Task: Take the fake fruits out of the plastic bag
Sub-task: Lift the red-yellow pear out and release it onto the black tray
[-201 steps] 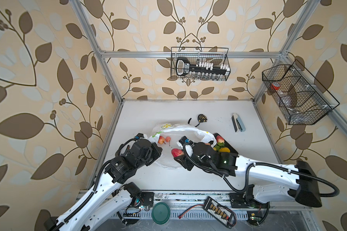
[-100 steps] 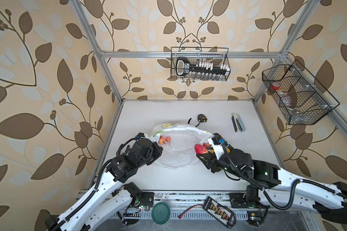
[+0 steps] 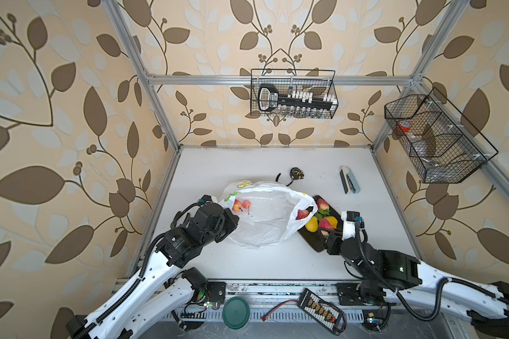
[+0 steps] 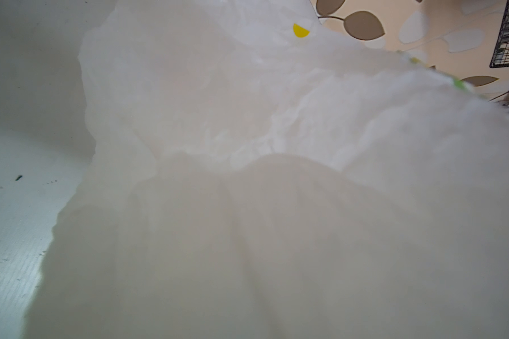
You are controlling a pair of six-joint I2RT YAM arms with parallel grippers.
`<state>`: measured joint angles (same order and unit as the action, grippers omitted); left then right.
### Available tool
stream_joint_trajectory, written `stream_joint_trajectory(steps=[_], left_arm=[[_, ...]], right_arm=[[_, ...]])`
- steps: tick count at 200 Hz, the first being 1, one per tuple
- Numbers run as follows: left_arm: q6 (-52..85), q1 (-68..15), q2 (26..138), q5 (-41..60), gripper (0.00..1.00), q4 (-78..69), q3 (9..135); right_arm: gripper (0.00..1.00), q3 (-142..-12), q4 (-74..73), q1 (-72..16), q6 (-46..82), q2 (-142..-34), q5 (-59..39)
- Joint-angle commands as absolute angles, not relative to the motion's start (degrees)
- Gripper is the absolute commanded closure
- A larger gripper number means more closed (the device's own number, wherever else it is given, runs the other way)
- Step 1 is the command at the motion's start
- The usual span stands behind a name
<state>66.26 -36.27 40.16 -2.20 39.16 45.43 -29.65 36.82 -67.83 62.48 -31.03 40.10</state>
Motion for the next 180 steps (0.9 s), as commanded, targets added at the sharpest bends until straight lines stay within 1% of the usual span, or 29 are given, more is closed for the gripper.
stream_joint_trajectory(steps=[1,34,49,66,93,121,159,180], left_arm=[[66.80,-35.83,39.55,-4.08,1.00,38.50,44.96],[66.75,-35.86,40.07,-3.63,1.00,38.26,45.18],[66.78,-35.81,40.32,-3.34,1.00,37.93,45.16],[66.71,-35.82,40.59,-3.01,1.00,37.62,45.01],[66.71,-35.79,40.30,-2.95,1.00,37.79,44.98],[66.80,-35.81,39.73,-2.87,1.00,37.72,44.69],[66.80,-35.85,39.64,-2.60,1.00,37.45,44.55],[66.75,-35.82,39.73,-2.30,1.00,37.18,44.49]], right_arm=[[0.57,-26.56,40.74,-68.03,73.70,-33.44,39.89],[0.55,-24.67,39.26,-67.44,75.98,-42.29,35.52],[0.54,-24.48,36.27,-65.83,73.16,-46.08,33.37],[0.54,-24.42,32.52,-61.48,68.61,-49.48,29.16],[0.53,-24.11,28.65,-56.60,63.97,-51.83,26.42],[0.47,-23.46,26.04,-52.26,60.91,-54.32,23.66],[0.43,-23.31,23.79,-49.38,58.54,-56.50,22.23],[0.38,-23.64,23.94,-49.03,58.61,-57.01,22.14]])
